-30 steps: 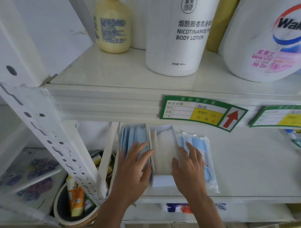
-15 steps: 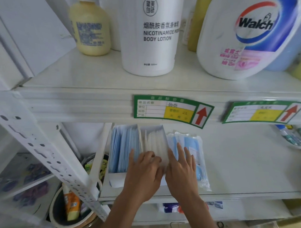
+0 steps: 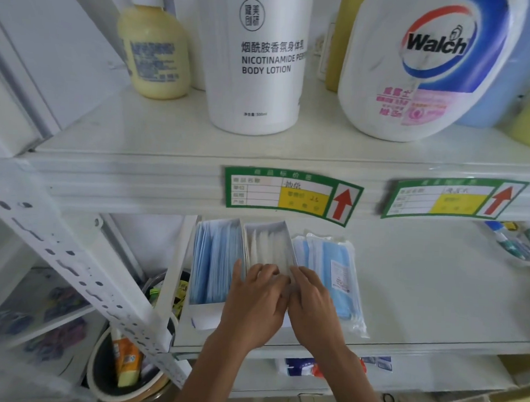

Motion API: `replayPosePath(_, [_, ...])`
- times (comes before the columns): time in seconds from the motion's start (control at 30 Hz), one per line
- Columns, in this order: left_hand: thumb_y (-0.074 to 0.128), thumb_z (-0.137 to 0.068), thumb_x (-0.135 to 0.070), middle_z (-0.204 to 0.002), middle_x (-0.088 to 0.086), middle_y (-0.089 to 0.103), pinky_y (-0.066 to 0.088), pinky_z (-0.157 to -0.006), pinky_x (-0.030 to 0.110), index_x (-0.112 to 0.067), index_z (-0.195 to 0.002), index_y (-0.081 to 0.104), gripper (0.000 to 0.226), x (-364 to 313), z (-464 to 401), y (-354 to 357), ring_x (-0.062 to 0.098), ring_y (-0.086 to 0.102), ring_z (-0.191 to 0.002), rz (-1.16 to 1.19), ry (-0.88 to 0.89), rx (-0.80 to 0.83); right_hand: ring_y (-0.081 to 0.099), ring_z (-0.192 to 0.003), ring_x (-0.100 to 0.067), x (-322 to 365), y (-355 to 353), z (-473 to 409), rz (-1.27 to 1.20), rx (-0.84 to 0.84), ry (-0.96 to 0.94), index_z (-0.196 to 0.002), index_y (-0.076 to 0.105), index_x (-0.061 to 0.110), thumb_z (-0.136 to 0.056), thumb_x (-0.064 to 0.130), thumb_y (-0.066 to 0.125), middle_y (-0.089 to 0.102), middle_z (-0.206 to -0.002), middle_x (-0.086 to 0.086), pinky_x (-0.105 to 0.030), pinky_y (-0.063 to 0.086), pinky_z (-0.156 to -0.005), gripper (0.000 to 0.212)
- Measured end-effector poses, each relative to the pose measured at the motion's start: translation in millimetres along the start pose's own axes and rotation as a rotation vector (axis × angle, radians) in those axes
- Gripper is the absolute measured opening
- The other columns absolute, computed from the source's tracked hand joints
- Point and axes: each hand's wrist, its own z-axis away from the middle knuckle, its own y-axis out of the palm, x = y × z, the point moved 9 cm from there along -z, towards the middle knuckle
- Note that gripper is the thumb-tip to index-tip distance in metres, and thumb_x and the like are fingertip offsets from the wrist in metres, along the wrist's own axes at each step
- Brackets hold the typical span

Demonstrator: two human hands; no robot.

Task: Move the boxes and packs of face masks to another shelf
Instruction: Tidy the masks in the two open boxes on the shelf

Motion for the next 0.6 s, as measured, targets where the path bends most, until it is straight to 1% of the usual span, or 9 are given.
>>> replayPosePath(0.07, [0.028, -0.104, -0.043, -0.155, -0.012, 0.04, 0.0, -0.124, 0.056, -0.037, -0.143, 0.041, 0.041, -2.5, -1.0, 3.4, 0.02, 0.028, -0.15, 0.011, 0.031, 0.016, 0.06, -0.11, -0.017, 0.5, 1.2, 1.8, -0.03, -0.004, -0.017, -0.133, 0.056, 0.017, -0.104, 0.016, 0.042, 0.055, -0.138, 0.0, -0.027, 0.05, -0.095, 0.031])
replayPosePath(0.13, [0.034, -0.105, -0.04, -0.159, -0.013, 0.04, 0.002, -0.125, 0.056, -0.036, -0.148, 0.037, 0.044, -4.2, -1.6, 5.6, 0.02, 0.026, -0.152, 0.032, 0.06, 0.038, 0.06, -0.11, -0.016, -0.7, 2.2, 1.0, -0.056, -0.012, -0.014, -0.133, 0.057, 0.016, -0.102, 0.013, 0.048, 0.057, -0.135, -0.001, -0.02, 0.047, -0.095, 0.032])
replayPosePath(0.2, [0.038, -0.103, -0.041, -0.147, -0.014, 0.054, 0.006, -0.125, 0.057, -0.036, -0.141, 0.045, 0.039, -4.1, -1.4, 4.3, 0.019, 0.04, -0.145, 0.019, 0.066, 0.035, 0.06, -0.11, -0.017, -4.4, 0.9, -0.5, -0.1, -0.032, 0.028, -0.136, 0.056, 0.014, -0.098, 0.008, 0.054, 0.059, -0.133, -0.004, -0.017, 0.043, -0.094, 0.038])
replayPosePath(0.27, [0.04, -0.1, -0.043, -0.133, -0.012, 0.063, 0.012, -0.123, 0.06, -0.038, -0.137, 0.046, 0.037, -2.8, -0.7, 1.1, 0.018, 0.053, -0.132, -0.018, 0.056, 0.006, 0.06, -0.114, -0.022, -8.8, -0.9, -2.2, -0.152, -0.041, 0.08, -0.143, 0.051, 0.013, -0.095, 0.005, 0.058, 0.059, -0.134, -0.006, -0.026, 0.047, -0.099, 0.049])
replayPosePath(0.33, [0.03, -0.099, -0.046, -0.124, -0.011, 0.065, 0.014, -0.122, 0.063, -0.043, -0.138, 0.043, 0.042, -0.5, -0.1, -1.8, 0.018, 0.057, -0.124, -0.051, 0.033, -0.01, 0.061, -0.113, -0.024, -11.5, -1.4, -5.1, -0.179, -0.029, 0.102, -0.145, 0.05, 0.015, -0.092, 0.003, 0.059, 0.06, -0.134, -0.007, -0.035, 0.051, -0.1, 0.055])
replayPosePath(0.37, [0.022, -0.097, -0.049, -0.122, -0.01, 0.064, 0.014, -0.121, 0.064, -0.045, -0.138, 0.043, 0.046, 1.0, 0.0, -2.3, 0.018, 0.057, -0.122, -0.066, 0.023, -0.013, 0.061, -0.112, -0.023, -12.6, -0.8, -6.3, -0.18, -0.018, 0.104, -0.144, 0.05, 0.017, -0.092, 0.004, 0.058, 0.06, -0.134, -0.006, -0.033, 0.052, -0.098, 0.055])
replayPosePath(0.43, [0.011, -0.095, -0.051, -0.121, -0.009, 0.061, 0.01, -0.122, 0.064, -0.046, -0.134, 0.05, 0.055, 3.5, -0.3, -2.3, 0.018, 0.053, -0.122, -0.076, 0.013, -0.019, 0.059, -0.107, -0.018, -13.4, 0.6, -7.2, -0.16, -0.002, 0.08, -0.143, 0.05, 0.019, -0.094, 0.007, 0.056, 0.06, -0.132, -0.004, -0.017, 0.049, -0.089, 0.051])
replayPosePath(0.5, [0.015, -0.096, -0.05, -0.124, -0.009, 0.058, 0.009, -0.122, 0.063, -0.045, -0.131, 0.053, 0.053, 4.7, 0.1, -2.4, 0.018, 0.05, -0.125, -0.061, 0.015, -0.023, 0.054, -0.103, -0.011, -12.6, 3.0, -6.1, -0.139, 0.004, 0.053, -0.145, 0.047, 0.02, -0.099, 0.012, 0.053, 0.057, -0.132, -0.002, -0.001, 0.038, -0.08, 0.048])
replayPosePath(0.6, [0.024, -0.101, -0.046, -0.142, -0.007, 0.049, 0.013, -0.124, 0.058, -0.041, -0.137, 0.049, 0.044, 6.3, 5.9, -3.9, 0.016, 0.04, -0.139, 0.03, 0.043, -0.046, 0.049, -0.109, -0.007, -11.5, 8.2, -2.3, -0.174, 0.002, 0.057, -0.15, 0.039, 0.022, -0.103, 0.02, 0.049, 0.049, -0.138, 0.003, -0.005, 0.039, -0.091, 0.048])
